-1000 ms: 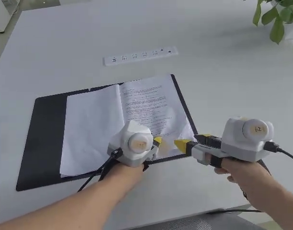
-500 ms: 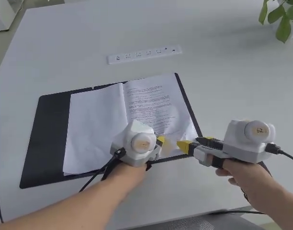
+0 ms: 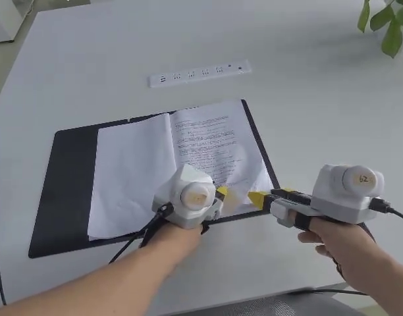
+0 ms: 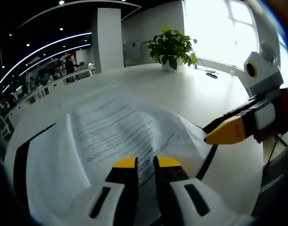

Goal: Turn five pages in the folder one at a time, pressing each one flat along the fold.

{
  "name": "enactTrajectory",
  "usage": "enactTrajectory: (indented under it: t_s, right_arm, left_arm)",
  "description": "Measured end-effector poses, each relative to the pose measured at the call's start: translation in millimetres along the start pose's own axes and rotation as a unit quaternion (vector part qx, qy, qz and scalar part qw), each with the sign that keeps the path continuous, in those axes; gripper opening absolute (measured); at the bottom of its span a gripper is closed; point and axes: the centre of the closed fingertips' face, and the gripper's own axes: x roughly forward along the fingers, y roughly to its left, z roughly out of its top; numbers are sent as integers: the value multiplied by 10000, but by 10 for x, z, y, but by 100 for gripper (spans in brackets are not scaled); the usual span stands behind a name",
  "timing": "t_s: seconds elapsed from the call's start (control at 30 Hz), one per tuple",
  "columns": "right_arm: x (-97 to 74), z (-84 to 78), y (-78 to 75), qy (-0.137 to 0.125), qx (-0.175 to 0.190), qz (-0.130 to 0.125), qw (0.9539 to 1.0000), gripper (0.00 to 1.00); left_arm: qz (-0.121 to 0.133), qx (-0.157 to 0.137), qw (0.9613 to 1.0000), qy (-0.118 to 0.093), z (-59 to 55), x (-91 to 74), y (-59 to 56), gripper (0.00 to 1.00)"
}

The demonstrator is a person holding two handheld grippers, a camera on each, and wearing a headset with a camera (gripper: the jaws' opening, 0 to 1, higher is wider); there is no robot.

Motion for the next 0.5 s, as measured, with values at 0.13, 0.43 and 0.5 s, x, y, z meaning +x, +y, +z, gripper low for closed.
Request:
enactTrajectory:
  t_s: [0.13, 0.43, 0.5]
  right_arm:
    - [-1, -1, -33, -17, 50, -75, 10000, 27]
    - [-12, -12, -114, -29, 166, -174, 9997, 16]
    - [-21, -10, -128, -44, 263, -182, 9995, 13]
  left_arm:
    - [1, -2, 10000, -15, 0, -4, -1, 12]
    - [2, 1, 10000, -5, -1, -4, 0, 12]
    - [2, 2, 10000, -6, -1, -4, 0, 12]
